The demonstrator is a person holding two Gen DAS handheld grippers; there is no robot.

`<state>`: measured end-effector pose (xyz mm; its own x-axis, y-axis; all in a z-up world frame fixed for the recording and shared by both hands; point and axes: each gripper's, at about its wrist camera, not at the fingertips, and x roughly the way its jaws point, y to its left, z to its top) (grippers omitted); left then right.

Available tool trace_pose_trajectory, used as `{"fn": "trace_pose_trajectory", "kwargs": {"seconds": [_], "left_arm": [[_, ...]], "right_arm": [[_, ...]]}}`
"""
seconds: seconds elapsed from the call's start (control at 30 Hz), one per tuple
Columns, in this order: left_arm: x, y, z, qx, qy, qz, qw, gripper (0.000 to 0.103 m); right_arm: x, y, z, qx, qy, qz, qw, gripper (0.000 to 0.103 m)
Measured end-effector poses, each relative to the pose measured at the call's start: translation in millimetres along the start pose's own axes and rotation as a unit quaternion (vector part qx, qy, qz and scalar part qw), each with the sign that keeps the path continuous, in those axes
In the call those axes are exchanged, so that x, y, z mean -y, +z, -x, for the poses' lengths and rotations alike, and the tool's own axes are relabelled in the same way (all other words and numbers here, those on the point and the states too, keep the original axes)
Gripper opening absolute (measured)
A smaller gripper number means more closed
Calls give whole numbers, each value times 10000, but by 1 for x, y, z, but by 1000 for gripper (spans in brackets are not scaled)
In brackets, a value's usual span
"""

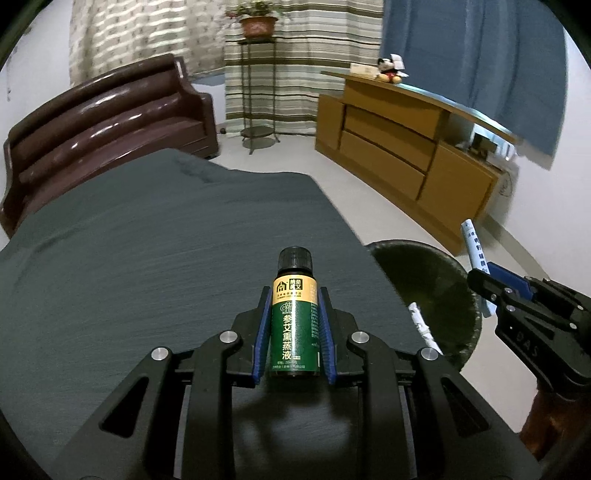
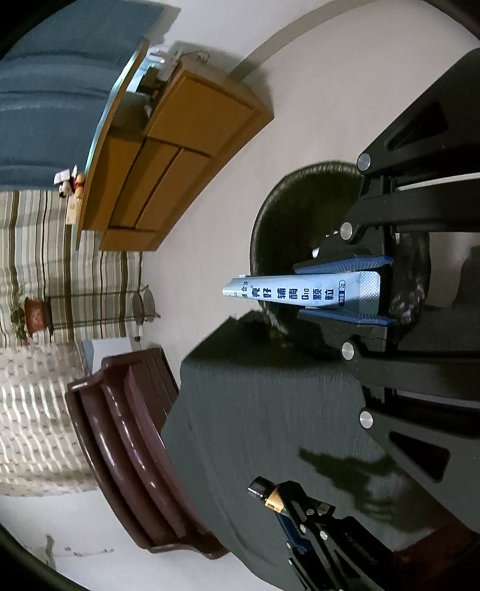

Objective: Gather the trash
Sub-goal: 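Carry the bottle and sachet over the bin and open both grippers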

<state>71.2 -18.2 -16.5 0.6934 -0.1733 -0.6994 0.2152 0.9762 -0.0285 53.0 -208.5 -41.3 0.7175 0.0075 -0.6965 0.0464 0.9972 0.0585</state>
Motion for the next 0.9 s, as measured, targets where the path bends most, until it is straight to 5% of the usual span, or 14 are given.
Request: {"fn": "trace_pose_trajectory", "kwargs": {"seconds": [0.9], "left_arm": [[78,21,-49,-47,-251,-585,9980,23]], "right_arm": [[48,0,-10,28,-257,-460,9986,20]]}}
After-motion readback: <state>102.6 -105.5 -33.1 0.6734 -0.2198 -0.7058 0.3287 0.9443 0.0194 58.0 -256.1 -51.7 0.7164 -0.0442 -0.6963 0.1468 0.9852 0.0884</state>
